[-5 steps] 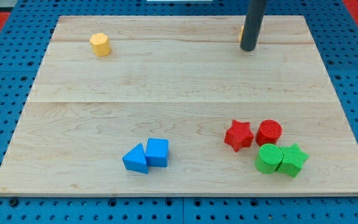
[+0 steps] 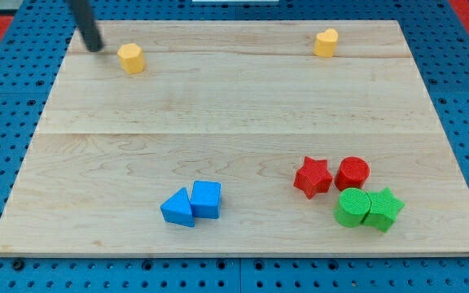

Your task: Push the yellow hexagon towards the yellow star

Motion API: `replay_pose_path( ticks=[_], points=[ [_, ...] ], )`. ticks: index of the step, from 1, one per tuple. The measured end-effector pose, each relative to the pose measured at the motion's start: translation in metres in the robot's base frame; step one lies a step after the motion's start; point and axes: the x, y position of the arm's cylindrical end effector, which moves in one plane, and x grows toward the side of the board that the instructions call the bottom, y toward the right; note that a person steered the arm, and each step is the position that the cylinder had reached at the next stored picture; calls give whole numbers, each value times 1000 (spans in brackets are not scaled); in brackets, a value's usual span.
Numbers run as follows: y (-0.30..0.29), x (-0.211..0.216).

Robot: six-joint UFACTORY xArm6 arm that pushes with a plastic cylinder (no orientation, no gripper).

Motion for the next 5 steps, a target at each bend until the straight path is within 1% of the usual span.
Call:
replay_pose_path(
  ticks=[2, 4, 5],
  points=[
    [-25, 46],
    [104, 10],
    [185, 7]
  ],
)
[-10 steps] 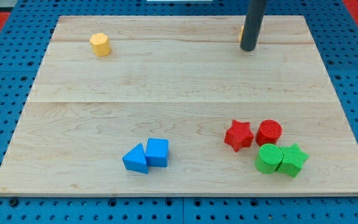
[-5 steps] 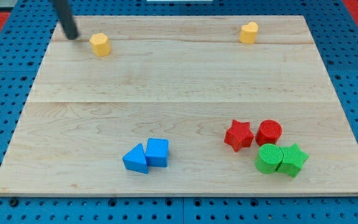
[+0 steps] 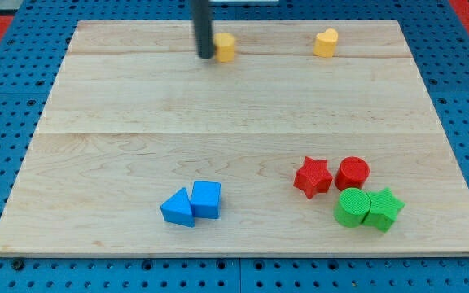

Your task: Push the yellow hexagon towards the yellow star

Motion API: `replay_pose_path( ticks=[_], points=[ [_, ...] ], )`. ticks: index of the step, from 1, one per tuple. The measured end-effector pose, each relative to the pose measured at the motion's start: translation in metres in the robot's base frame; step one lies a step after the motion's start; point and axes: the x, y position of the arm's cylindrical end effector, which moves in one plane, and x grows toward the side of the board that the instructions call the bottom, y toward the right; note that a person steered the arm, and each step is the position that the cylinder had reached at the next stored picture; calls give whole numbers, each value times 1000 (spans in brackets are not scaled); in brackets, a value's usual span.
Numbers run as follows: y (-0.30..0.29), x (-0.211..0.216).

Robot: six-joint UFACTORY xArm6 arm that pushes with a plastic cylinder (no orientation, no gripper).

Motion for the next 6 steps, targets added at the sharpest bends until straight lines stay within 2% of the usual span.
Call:
replay_pose_path(
  ticks=[1, 2, 3, 4, 5, 6],
  points=[
    [33, -3],
    [-25, -3],
    [24, -32],
    [25, -35],
    [95, -35],
    [57, -23]
  ],
)
